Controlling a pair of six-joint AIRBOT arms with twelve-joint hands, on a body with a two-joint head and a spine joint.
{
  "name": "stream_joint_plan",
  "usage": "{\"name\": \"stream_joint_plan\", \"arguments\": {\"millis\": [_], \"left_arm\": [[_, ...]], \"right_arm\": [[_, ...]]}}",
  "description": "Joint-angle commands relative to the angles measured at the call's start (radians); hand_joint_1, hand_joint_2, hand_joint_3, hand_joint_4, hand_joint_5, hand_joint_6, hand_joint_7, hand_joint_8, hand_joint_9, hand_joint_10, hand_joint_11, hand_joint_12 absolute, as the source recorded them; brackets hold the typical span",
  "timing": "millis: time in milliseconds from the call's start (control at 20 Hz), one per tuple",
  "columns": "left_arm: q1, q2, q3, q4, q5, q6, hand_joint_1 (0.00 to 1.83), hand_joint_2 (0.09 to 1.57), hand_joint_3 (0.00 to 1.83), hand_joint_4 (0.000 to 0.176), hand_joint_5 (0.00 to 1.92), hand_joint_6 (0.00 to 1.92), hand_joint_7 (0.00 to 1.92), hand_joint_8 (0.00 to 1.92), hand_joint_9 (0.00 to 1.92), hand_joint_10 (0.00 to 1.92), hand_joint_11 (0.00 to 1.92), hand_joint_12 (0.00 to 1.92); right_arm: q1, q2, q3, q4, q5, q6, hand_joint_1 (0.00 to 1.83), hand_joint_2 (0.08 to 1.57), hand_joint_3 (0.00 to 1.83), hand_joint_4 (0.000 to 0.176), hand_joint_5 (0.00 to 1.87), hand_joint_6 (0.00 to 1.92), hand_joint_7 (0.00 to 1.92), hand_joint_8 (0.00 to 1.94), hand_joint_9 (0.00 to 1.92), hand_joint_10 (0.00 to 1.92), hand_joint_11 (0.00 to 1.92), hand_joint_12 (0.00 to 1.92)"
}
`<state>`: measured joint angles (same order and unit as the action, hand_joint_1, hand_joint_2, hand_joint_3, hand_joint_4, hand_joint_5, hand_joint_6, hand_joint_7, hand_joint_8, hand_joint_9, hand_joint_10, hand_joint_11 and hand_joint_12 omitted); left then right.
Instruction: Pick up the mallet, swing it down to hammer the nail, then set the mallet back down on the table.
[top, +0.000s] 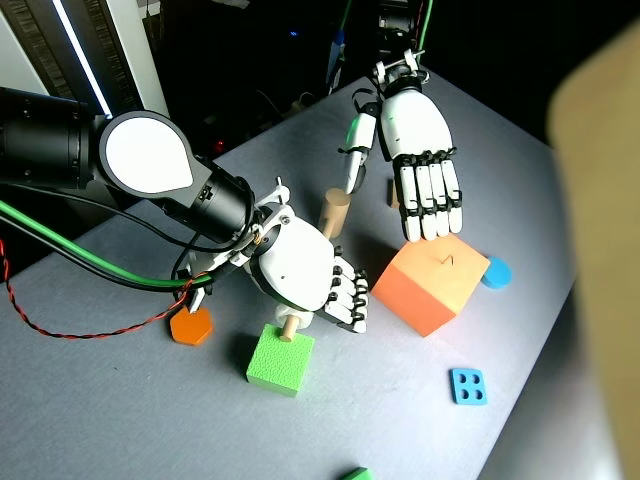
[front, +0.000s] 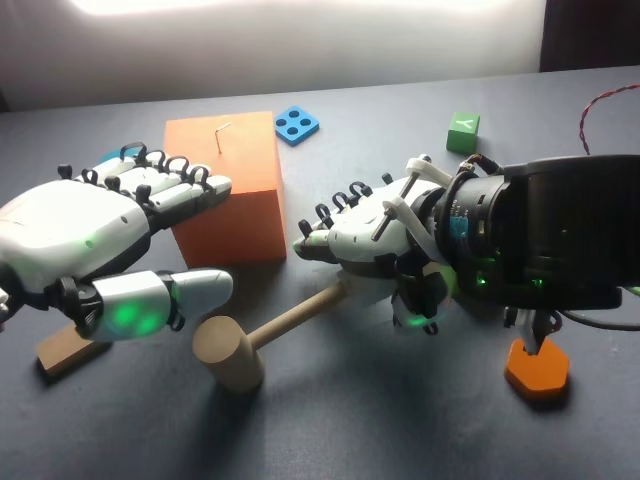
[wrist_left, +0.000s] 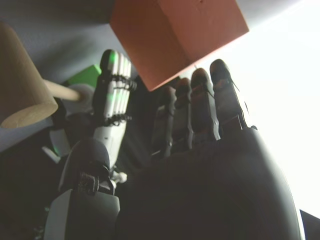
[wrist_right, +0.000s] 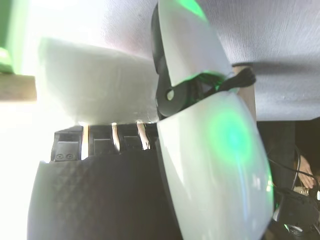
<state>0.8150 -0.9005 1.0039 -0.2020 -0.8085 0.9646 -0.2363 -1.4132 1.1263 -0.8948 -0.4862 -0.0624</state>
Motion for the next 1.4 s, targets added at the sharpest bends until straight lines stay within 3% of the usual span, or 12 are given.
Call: {"name": "stream_joint_plan", "arguments": {"millis": [0,150,200,400,450,650,750,800,900,1000,1150,1350], "left_arm": [[-0.004,-0.002,0.007,-0.01,-0.128,-0.004,0.0,1.32,0.0,0.0,0.17,0.0,0.14,0.01,0.12,0.0,0.01,0.27],[-0.002,-0.008,0.015,-0.016,-0.13,-0.003,0.0,1.31,0.0,0.0,0.15,0.0,0.12,0.0,0.1,0.0,0.0,0.25],[-0.002,-0.009,0.018,-0.017,-0.13,-0.003,0.0,1.3,0.0,0.0,0.12,0.0,0.1,0.0,0.08,0.0,0.0,0.22],[0.0,-0.016,0.022,-0.025,-0.13,-0.002,0.0,1.31,0.0,0.0,0.16,0.0,0.15,0.01,0.12,0.0,0.0,0.3],[0.0,-0.017,0.022,-0.026,-0.13,-0.002,0.0,1.31,0.0,0.0,0.15,0.0,0.15,0.0,0.12,0.0,0.0,0.29],[0.005,-0.024,0.023,-0.031,-0.13,-0.002,0.0,1.31,0.0,0.0,0.15,0.0,0.14,0.0,0.11,0.0,0.0,0.29],[0.006,-0.025,0.023,-0.032,-0.129,-0.002,0.0,1.3,0.0,0.0,0.14,0.0,0.12,0.0,0.09,0.0,0.0,0.25],[0.006,-0.026,0.023,-0.032,-0.124,-0.002,0.0,1.3,0.0,0.0,0.14,0.0,0.13,0.0,0.1,0.0,0.0,0.27],[0.007,-0.026,0.023,-0.032,-0.118,-0.002,0.0,1.31,0.0,0.0,0.17,0.01,0.15,0.01,0.12,0.01,0.01,0.29],[0.007,-0.026,0.023,-0.032,-0.112,-0.002,0.0,1.31,0.0,0.0,0.18,0.01,0.16,0.01,0.13,0.01,0.02,0.29],[0.009,-0.026,0.023,-0.032,-0.111,-0.002,0.0,1.3,0.0,0.0,0.17,0.0,0.16,0.0,0.12,0.0,0.0,0.33],[0.012,-0.026,0.021,-0.032,-0.111,-0.002,0.0,1.3,0.0,0.0,0.17,0.0,0.16,0.0,0.13,0.0,0.0,0.35]], "right_arm": [[-0.002,0.002,0.002,-0.036,0.043,-0.001,1.43,1.03,0.0,0.0,0.2,0.02,0.22,0.03,0.17,0.02,0.0,0.53],[-0.002,0.003,0.002,-0.036,0.044,-0.003,1.43,1.02,0.0,0.0,0.48,0.12,0.53,0.14,0.46,0.17,0.0,1.25],[-0.003,0.003,0.002,-0.036,0.044,-0.003,1.45,1.02,0.0,0.0,0.49,0.18,0.55,0.24,0.44,0.43,0.0,1.36],[-0.004,0.003,0.002,-0.036,0.044,-0.004,1.41,1.05,0.0,0.0,0.3,1.19,0.43,1.17,0.47,1.2,0.3,1.57],[-0.004,0.003,0.002,-0.036,0.044,-0.004,1.57,1.17,0.01,0.0,0.34,1.37,0.53,1.52,0.63,1.36,0.62,1.67],[-0.005,0.003,0.001,-0.036,0.044,-0.004,1.15,1.31,0.01,0.0,0.58,1.46,0.67,1.72,0.66,1.85,0.7,1.89],[-0.005,0.003,0.001,-0.036,0.044,-0.004,1.14,1.3,0.0,0.0,0.59,1.47,0.74,1.59,0.73,1.84,0.75,1.92],[-0.006,0.005,0.0,-0.036,0.044,-0.004,1.06,1.31,0.0,0.0,0.62,1.54,0.72,1.87,0.83,1.91,0.86,1.92],[-0.007,0.008,-0.003,-0.036,0.044,-0.008,1.04,1.3,0.0,0.0,0.65,1.52,0.88,1.94,1.06,1.92,1.15,1.92],[-0.009,0.016,-0.011,-0.036,0.044,-0.01,0.85,1.42,0.04,0.0,0.48,1.81,0.95,1.94,1.16,1.92,1.3,1.92],[-0.005,0.032,-0.031,-0.036,0.044,-0.016,0.54,1.53,0.02,0.0,0.86,1.92,1.12,1.94,1.27,1.92,1.43,1.92],[0.007,0.086,-0.087,-0.036,0.049,-0.029,0.2,1.57,0.07,0.0,1.35,1.92,1.63,1.94,1.77,1.92,1.85,1.92]]}}
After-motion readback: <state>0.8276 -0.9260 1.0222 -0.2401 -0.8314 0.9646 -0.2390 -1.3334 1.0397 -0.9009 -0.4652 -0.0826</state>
